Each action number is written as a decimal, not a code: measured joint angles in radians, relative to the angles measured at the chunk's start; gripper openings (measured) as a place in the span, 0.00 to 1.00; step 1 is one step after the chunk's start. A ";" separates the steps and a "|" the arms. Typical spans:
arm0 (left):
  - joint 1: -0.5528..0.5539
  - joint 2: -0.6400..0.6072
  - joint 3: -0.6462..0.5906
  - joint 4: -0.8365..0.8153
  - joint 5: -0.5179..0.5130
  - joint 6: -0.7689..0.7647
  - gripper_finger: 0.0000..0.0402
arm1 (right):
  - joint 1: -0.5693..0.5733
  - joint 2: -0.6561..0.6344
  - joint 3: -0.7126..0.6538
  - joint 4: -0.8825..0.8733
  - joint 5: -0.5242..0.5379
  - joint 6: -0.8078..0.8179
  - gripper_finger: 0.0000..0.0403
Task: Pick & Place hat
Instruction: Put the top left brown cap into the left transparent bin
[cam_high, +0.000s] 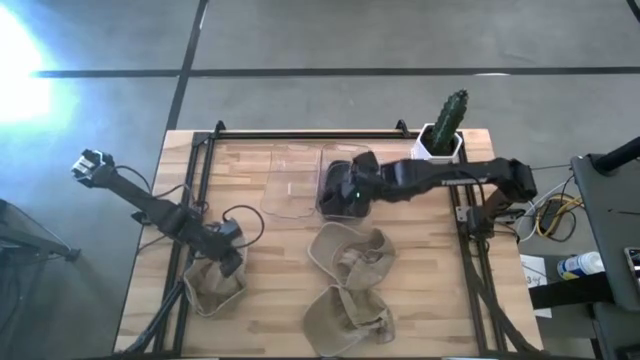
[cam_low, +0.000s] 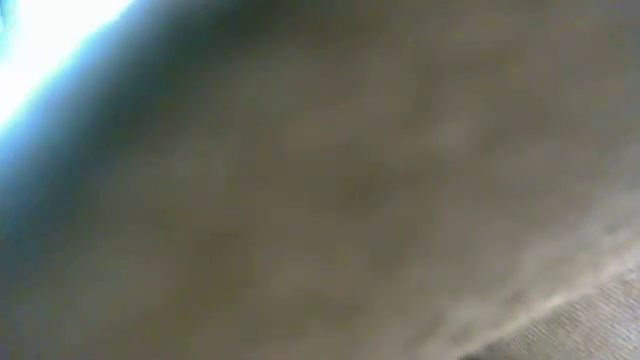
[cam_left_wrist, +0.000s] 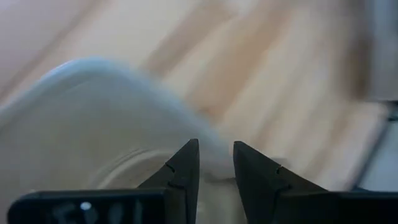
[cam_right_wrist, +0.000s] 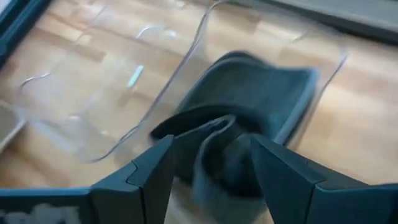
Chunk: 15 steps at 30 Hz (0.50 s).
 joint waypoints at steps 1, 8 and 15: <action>0.000 0.005 0.000 -0.032 -0.003 -0.023 0.23 | 0.021 0.006 0.000 0.004 0.000 0.028 0.51; -0.001 0.055 0.000 -0.146 -0.007 -0.136 0.23 | 0.146 0.088 0.000 0.084 -0.129 0.253 0.51; -0.002 0.167 -0.019 -0.148 0.005 -0.113 0.23 | 0.254 0.188 0.000 0.284 -0.136 0.348 0.51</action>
